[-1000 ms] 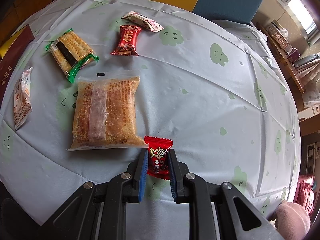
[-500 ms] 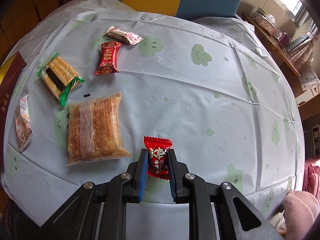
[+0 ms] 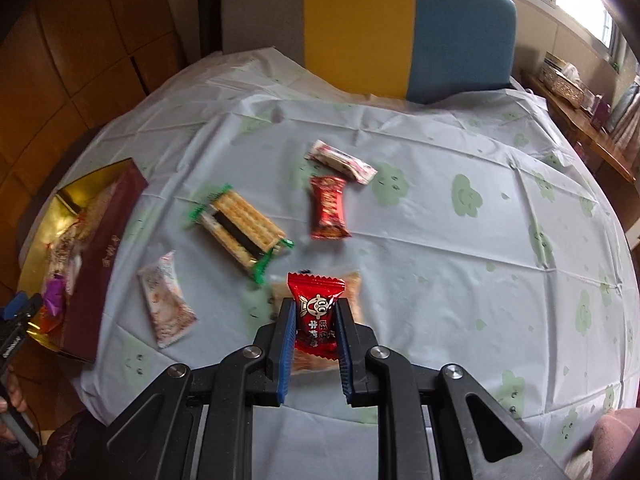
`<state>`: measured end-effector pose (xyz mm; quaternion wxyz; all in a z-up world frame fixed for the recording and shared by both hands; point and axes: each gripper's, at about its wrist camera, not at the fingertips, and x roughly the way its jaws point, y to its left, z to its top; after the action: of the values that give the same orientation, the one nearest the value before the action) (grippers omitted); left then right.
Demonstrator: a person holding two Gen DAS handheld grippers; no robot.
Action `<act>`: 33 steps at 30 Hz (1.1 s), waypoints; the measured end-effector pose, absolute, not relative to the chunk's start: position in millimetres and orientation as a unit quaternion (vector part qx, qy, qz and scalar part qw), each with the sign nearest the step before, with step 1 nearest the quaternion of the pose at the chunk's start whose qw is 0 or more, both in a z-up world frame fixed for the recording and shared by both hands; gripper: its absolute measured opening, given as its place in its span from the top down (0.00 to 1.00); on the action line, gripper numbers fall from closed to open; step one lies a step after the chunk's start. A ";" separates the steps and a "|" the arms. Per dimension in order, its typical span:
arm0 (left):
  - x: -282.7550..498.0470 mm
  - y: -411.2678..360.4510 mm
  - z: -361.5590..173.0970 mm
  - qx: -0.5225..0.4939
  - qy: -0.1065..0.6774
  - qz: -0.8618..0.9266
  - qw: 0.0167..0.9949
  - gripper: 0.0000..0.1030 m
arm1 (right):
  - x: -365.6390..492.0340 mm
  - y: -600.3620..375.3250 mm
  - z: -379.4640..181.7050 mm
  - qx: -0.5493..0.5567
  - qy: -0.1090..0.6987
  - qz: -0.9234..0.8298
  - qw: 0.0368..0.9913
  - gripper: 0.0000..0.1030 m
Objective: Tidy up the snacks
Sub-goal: 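Release the purple packet into the gold box while the right gripper drops the red candy in, then move the left gripper to the white BA ZHEN packet and grasp it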
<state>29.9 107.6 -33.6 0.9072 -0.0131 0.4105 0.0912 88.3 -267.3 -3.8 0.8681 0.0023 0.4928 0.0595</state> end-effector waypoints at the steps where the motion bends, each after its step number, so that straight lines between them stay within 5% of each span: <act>1: 29.5 109.0 -32.9 -0.015 0.409 0.094 0.907 0.41 | 87.4 -253.7 0.0 0.004 0.489 0.078 0.869 0.82; 14: 28.3 154.3 -25.9 -0.064 0.397 0.158 0.902 0.41 | 90.8 -42.7 28.5 -0.008 0.444 0.330 0.833 0.81; 18: 27.3 161.3 -27.3 -0.068 0.397 0.162 0.901 0.41 | 98.7 -7.8 4.9 -0.041 0.458 0.326 0.826 0.72; 33: 26.8 138.6 -26.6 -0.040 0.399 0.131 0.907 0.41 | 84.4 -54.2 -5.7 -0.045 0.447 0.284 0.847 0.72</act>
<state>26.8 138.6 -26.6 0.9069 -0.0400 0.3985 0.1305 84.4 -54.2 -5.7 0.8471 -0.0446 0.4473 0.2836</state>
